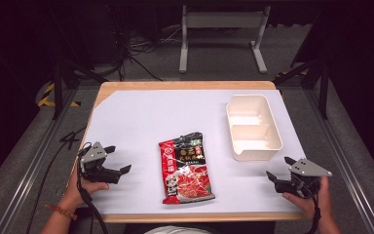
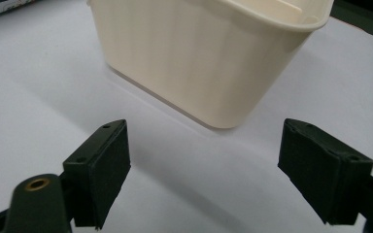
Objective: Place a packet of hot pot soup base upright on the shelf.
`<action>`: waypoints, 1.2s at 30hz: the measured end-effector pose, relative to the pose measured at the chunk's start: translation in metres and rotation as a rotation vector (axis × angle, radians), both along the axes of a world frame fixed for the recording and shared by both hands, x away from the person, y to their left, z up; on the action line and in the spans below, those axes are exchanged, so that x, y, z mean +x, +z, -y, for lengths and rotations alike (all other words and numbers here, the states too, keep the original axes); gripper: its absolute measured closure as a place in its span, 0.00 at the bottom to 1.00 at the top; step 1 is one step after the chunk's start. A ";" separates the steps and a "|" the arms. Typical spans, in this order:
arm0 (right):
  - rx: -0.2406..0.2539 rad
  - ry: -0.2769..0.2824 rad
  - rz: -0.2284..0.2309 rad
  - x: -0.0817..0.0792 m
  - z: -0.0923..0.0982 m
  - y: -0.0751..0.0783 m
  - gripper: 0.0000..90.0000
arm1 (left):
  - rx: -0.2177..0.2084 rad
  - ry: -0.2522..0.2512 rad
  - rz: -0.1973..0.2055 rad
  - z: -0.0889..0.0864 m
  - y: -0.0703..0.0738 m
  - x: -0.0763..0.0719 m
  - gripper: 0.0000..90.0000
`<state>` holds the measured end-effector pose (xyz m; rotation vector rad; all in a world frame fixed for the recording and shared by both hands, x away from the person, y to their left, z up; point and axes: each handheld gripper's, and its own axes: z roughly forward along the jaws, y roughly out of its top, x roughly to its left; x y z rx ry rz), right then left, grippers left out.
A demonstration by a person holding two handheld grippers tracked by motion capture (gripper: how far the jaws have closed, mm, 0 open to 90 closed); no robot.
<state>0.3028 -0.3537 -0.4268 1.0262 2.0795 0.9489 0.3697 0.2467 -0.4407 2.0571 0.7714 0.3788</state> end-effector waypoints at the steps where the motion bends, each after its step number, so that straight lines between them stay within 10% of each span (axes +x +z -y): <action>1: 0.001 0.000 0.000 0.000 0.000 0.000 0.20 | 0.006 -0.010 -0.006 0.001 0.000 0.002 0.08; 13: -0.025 0.011 -0.023 0.000 -0.008 -0.002 0.21 | 0.073 -0.168 -0.056 0.036 0.012 0.027 0.17; 36: -0.037 0.043 -0.054 0.002 -0.011 -0.008 0.21 | 0.132 -0.320 -0.167 0.129 0.026 0.096 0.15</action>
